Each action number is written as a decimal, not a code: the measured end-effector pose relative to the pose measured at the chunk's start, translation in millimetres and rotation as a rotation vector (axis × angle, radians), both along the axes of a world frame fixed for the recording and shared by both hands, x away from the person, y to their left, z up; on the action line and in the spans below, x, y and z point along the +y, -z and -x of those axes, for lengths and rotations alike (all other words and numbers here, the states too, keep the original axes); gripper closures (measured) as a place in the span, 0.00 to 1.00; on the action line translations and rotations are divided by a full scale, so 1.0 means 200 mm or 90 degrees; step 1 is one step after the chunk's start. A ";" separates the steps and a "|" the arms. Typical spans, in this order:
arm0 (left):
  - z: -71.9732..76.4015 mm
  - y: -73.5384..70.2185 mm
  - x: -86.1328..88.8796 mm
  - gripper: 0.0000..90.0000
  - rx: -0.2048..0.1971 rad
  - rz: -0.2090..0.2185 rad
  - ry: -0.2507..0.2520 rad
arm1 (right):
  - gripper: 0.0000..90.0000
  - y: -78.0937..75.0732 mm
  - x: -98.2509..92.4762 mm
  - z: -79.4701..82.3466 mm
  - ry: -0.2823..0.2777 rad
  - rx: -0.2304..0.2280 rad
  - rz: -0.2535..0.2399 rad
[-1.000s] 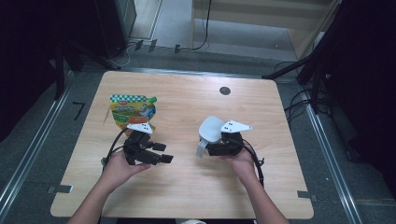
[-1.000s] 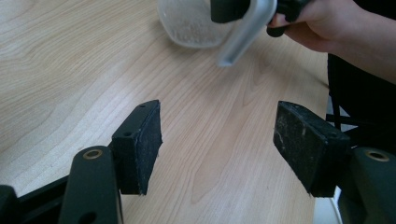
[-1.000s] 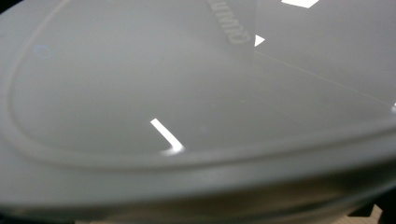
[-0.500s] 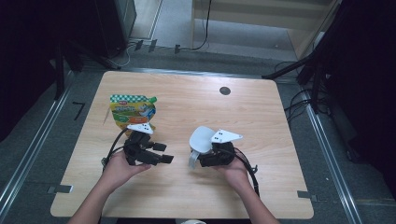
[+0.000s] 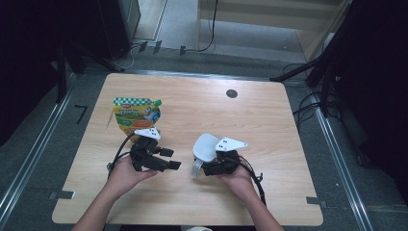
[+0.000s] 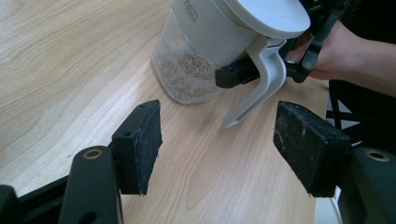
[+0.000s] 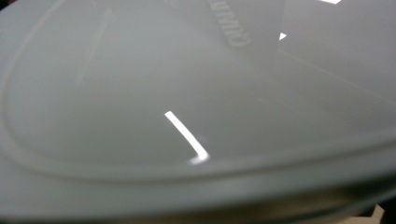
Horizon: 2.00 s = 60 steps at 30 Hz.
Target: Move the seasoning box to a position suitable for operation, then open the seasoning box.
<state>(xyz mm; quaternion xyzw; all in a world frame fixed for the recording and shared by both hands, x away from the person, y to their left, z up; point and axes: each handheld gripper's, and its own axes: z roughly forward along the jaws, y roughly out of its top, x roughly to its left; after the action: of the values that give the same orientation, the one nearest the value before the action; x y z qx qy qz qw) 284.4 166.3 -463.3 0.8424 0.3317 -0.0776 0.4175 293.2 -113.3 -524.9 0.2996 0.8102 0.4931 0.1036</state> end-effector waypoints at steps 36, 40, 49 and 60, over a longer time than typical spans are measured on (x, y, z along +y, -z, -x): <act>-0.02 0.00 -0.08 0.64 0.011 0.031 0.016 | 0.42 -0.27 -0.23 0.24 0.017 0.003 0.028; -0.04 0.01 -0.09 0.80 0.021 0.030 0.015 | 0.64 -0.29 -0.26 0.24 0.018 0.008 0.020; -0.03 0.03 -0.16 1.00 0.005 0.020 0.033 | 0.99 -0.31 -0.30 0.21 0.062 0.041 0.007; -0.01 0.05 -0.23 1.00 -0.008 0.021 0.058 | 1.00 -0.27 -0.23 0.19 0.054 0.056 0.038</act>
<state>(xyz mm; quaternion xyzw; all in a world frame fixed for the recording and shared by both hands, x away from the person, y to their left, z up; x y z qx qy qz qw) 286.2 120.1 -474.2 0.8499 0.2892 -0.0965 0.4298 256.1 -158.5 -470.2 0.3519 0.8148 0.4503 0.0974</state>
